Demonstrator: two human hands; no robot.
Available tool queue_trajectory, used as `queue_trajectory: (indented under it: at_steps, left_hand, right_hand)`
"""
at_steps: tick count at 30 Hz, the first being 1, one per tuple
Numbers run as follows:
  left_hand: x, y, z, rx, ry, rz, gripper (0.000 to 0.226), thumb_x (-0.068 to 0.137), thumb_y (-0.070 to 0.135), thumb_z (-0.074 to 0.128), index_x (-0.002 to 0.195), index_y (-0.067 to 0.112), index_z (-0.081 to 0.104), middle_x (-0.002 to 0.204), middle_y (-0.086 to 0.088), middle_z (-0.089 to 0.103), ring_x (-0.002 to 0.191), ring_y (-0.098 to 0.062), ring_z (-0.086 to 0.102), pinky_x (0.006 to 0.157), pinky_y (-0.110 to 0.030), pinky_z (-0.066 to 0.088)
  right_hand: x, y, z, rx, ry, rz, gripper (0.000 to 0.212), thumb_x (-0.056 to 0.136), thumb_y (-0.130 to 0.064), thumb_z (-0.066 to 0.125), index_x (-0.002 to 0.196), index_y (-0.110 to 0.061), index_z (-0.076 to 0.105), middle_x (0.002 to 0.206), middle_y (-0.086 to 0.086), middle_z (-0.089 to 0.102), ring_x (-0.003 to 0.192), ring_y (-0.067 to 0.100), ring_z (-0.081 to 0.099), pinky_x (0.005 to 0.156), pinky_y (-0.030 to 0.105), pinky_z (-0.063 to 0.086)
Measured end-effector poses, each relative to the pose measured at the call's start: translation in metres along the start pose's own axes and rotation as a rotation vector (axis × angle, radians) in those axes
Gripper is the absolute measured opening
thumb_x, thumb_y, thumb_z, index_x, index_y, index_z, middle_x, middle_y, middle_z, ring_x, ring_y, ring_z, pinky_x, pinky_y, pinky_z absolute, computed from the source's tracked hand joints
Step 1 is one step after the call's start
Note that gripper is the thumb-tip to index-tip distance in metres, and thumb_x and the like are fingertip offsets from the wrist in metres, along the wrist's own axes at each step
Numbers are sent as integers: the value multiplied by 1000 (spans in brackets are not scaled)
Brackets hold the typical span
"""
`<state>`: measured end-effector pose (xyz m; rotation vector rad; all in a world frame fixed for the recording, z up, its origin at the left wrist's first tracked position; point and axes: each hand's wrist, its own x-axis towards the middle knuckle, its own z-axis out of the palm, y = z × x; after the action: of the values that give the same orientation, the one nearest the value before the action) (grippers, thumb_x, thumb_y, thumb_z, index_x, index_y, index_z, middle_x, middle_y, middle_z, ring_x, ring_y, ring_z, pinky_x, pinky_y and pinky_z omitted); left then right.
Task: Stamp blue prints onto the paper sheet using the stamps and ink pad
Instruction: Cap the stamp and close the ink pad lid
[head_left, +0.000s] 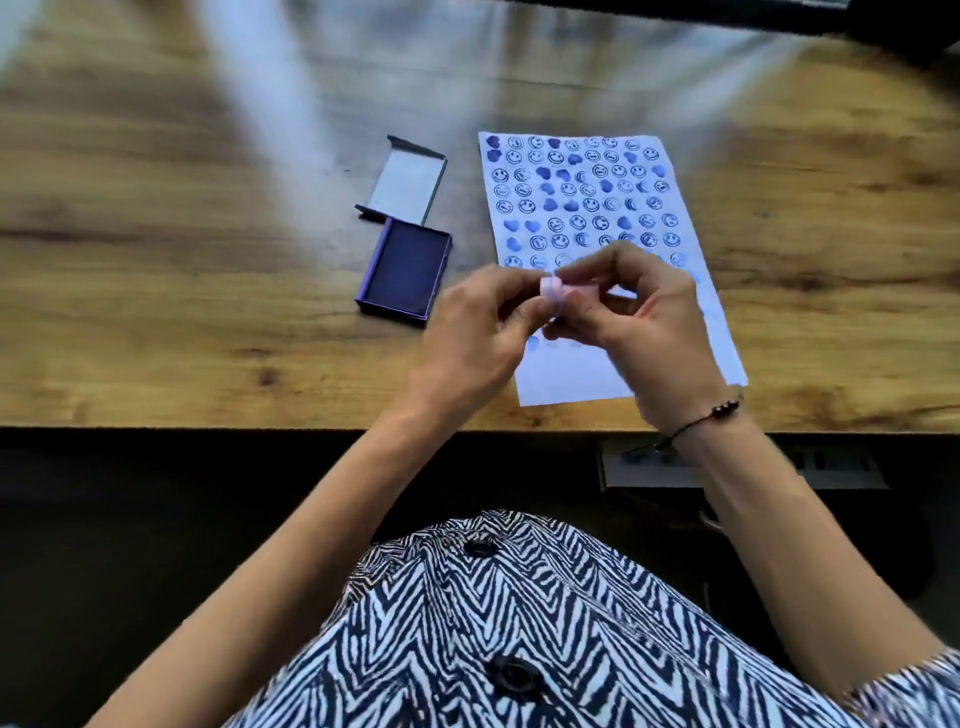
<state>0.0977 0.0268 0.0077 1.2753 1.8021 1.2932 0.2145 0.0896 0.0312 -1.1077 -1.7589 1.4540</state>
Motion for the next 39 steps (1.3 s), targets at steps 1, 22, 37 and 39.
queue_trajectory:
  at_steps: [1, 22, 37, 39]
  left_hand:
    - [3, -1, -8, 73, 74, 18, 34, 79, 28, 53, 105, 9, 66, 95, -11, 68, 86, -15, 62, 76, -17, 45]
    - [133, -38, -59, 803, 123, -260, 57, 79, 35, 62, 120, -1, 43, 126, -21, 49, 119, -37, 40, 95, -41, 37]
    - [142, -40, -65, 417, 290, -17, 76, 58, 41, 57, 121, 1, 40, 120, -22, 44, 111, -34, 42, 95, -37, 39]
    - [127, -30, -65, 309, 320, 165, 76, 58, 40, 55, 122, 2, 41, 116, -20, 46, 105, -30, 48, 90, -36, 45]
  right_hand:
    - [14, -2, 6, -76, -26, -44, 8, 78, -9, 69, 80, -6, 62, 66, 1, 62, 63, 21, 66, 69, 35, 59]
    - [82, -35, 19, -966, -114, -374, 36, 78, -2, 48, 106, -22, 60, 106, 8, 66, 97, 33, 59, 81, 41, 51]
    - [146, -31, 23, 11, -282, 178, 35, 95, -42, 35, 82, -17, 55, 81, 8, 58, 62, 19, 59, 62, 29, 54]
    - [149, -35, 31, 133, -439, 248, 50, 92, -55, 23, 89, -16, 54, 90, 9, 56, 72, 24, 64, 71, 34, 56]
